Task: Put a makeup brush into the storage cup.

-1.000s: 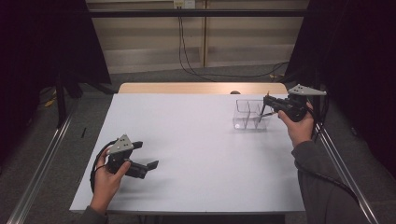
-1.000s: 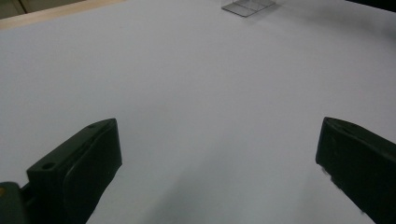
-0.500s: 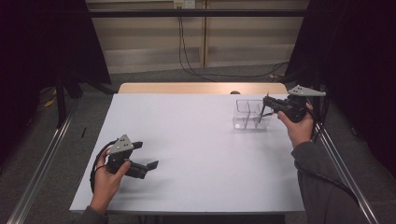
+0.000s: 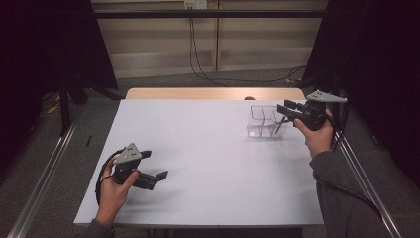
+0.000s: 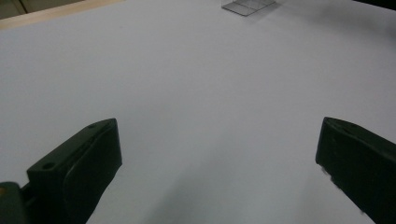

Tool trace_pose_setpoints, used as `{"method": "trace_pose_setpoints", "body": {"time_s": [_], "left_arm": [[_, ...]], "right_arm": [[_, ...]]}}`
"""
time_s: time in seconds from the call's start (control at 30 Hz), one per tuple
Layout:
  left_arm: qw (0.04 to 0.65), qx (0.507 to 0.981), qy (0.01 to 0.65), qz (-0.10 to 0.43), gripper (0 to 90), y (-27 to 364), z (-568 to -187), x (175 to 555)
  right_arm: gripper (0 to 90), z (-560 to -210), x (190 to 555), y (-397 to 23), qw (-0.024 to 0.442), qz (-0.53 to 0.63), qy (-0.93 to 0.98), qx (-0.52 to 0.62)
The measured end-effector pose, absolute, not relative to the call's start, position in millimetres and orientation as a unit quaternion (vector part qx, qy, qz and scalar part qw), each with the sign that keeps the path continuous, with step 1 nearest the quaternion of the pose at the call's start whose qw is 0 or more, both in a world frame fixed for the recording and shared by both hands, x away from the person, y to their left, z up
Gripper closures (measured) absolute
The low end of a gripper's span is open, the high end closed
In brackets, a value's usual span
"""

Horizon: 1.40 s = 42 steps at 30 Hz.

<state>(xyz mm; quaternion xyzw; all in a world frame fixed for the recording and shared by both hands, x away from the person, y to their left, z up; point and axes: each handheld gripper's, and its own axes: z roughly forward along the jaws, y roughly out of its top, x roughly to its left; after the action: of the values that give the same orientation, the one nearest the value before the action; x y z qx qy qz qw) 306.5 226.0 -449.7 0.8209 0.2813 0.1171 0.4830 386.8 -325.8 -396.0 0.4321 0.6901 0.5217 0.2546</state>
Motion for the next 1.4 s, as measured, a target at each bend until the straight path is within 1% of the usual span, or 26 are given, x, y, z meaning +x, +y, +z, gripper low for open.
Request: {"method": "trace_pose_setpoints", "body": {"time_s": [0.2, 0.33, 0.63, 0.83, 1.4], "left_arm": [[0.479, 0.822, 0.283, 0.119, 0.1, 226.1, -449.7, 306.0], [0.483, 0.821, 0.281, 0.116, 0.1, 225.5, -449.9, 306.2], [0.481, 0.824, 0.276, 0.116, 0.1, 223.2, -450.0, 307.6], [0.481, 0.824, 0.277, 0.115, 0.1, 222.2, -450.6, 308.5], [0.484, 0.823, 0.276, 0.113, 0.1, 219.9, -450.3, 309.0]], "right_arm": [[36.5, -396.3, 386.2, -325.3, 0.259, 0.515, 0.687, 0.442], [29.8, -396.7, 385.8, -325.3, 0.257, 0.518, 0.683, 0.446], [22.4, -395.5, 383.0, -323.6, 0.260, 0.517, 0.683, 0.446], [16.5, -397.6, 380.6, -322.8, 0.250, 0.521, 0.683, 0.448], [11.7, -398.5, 370.7, -315.6, 0.242, 0.521, 0.691, 0.438]]}}
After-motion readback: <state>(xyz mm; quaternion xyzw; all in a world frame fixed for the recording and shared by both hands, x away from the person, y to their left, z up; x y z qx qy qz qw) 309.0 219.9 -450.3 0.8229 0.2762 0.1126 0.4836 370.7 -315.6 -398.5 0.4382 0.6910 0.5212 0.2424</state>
